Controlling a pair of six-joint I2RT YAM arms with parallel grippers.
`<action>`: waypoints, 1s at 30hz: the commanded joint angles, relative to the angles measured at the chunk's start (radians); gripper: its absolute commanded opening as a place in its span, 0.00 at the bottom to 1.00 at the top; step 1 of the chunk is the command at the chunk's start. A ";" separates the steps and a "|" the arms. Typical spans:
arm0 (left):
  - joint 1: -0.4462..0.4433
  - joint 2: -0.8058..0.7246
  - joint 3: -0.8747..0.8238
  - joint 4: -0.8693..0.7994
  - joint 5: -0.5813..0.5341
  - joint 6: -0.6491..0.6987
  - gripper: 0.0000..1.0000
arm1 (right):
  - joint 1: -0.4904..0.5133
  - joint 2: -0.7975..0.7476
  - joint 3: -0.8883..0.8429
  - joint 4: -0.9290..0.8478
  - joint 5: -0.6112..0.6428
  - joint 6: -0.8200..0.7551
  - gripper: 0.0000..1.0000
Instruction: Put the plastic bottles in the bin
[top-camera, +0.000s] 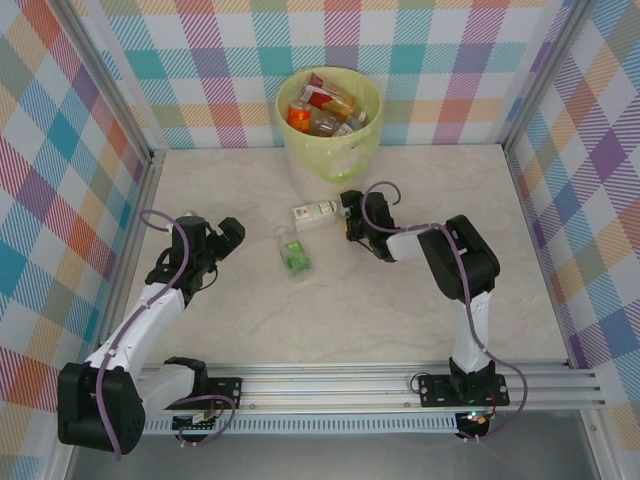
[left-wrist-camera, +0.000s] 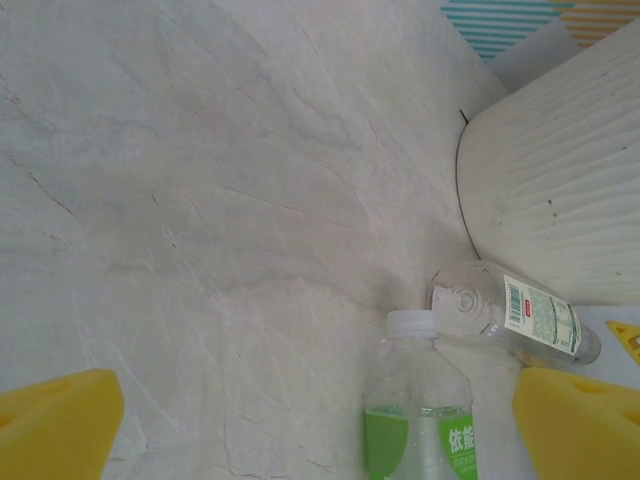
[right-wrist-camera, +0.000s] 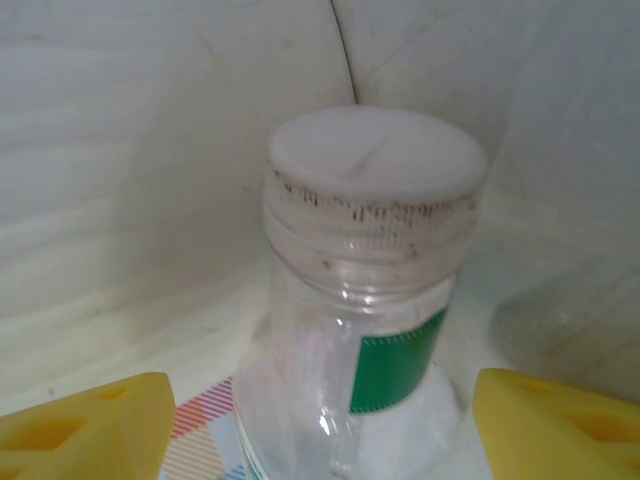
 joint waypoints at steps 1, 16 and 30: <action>0.021 0.006 -0.010 0.009 0.004 0.011 1.00 | 0.010 0.089 0.019 0.048 0.109 0.074 0.74; 0.028 0.011 -0.013 0.015 0.016 0.007 1.00 | 0.013 0.041 -0.088 0.228 0.223 -0.102 0.35; 0.027 0.019 -0.028 0.042 0.059 -0.004 1.00 | 0.007 -0.437 -0.360 0.102 0.170 -0.436 0.14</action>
